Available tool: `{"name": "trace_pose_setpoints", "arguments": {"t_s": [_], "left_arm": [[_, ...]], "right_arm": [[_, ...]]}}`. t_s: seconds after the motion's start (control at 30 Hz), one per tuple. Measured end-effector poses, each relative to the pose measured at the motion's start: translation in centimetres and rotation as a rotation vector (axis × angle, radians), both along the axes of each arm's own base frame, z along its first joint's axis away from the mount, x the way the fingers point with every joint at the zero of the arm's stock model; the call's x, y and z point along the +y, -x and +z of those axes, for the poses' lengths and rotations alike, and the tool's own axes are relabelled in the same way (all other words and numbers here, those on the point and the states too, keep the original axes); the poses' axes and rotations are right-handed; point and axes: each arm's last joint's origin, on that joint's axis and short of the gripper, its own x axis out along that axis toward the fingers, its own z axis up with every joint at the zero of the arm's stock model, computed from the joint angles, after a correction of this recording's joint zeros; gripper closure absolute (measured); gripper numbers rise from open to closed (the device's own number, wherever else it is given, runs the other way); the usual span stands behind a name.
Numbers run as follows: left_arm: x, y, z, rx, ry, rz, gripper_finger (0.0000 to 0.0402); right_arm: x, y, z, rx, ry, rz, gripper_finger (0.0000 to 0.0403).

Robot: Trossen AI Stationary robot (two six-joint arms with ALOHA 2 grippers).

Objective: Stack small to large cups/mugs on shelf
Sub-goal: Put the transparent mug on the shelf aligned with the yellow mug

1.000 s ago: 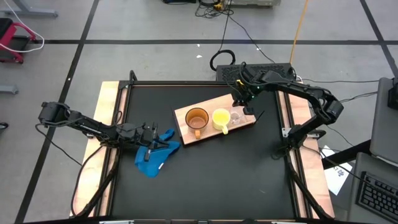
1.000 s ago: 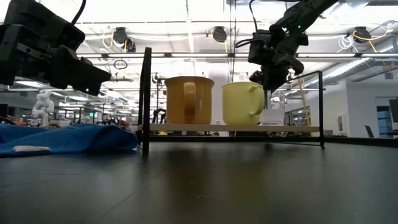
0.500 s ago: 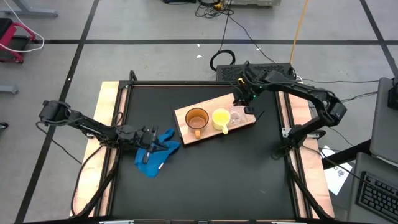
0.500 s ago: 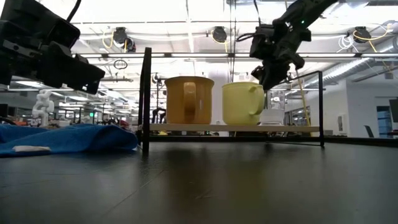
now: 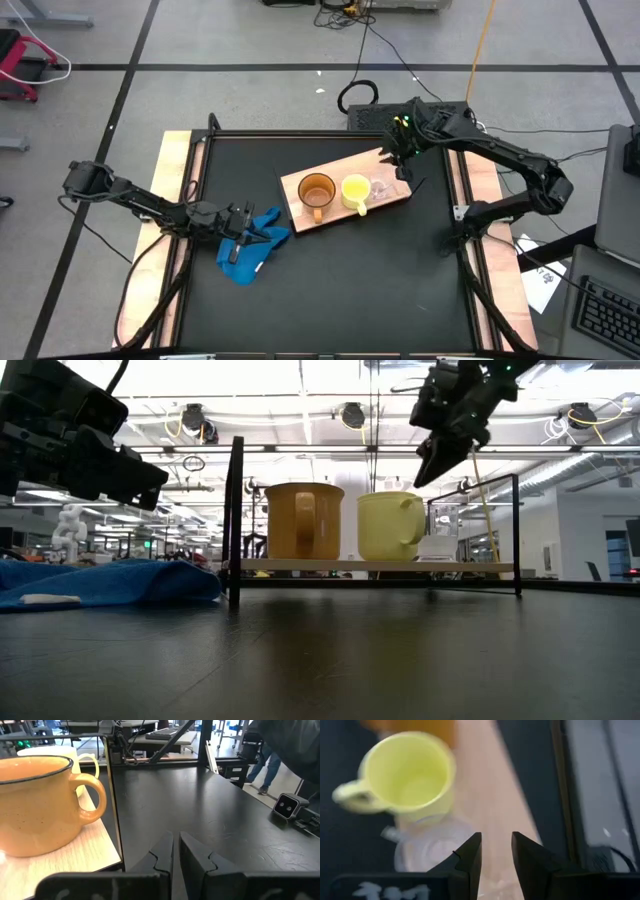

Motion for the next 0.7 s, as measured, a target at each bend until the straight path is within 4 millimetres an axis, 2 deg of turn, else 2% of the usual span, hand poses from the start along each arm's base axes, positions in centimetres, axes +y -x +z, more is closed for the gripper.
{"name": "trace_pose_setpoints", "arguments": {"t_s": [0.13,0.33,0.4,0.53,0.7], "left_arm": [[0.0,0.0,0.0,-0.005,-0.013,-0.002,0.0371],[0.0,0.0,0.0,-0.01,-0.03,-0.004,0.0371],[0.0,0.0,0.0,-0.011,-0.03,-0.004,0.0371],[0.0,0.0,0.0,-0.012,-0.034,-0.005,0.0371],[0.0,0.0,0.0,-0.011,-0.029,-0.004,0.0371]], "right_arm": [[0.0,-0.3,0.6,-0.068,-0.079,-0.178,0.0309],[1.8,-0.8,-0.3,0.001,-0.224,-0.239,0.0323],[2.6,-0.7,-0.5,0.053,-0.23,-0.207,0.0325],[4.3,0.1,-0.3,0.17,-0.111,-0.091,0.0326],[5.7,0.5,0.6,0.157,-0.055,0.002,0.0326]]}}
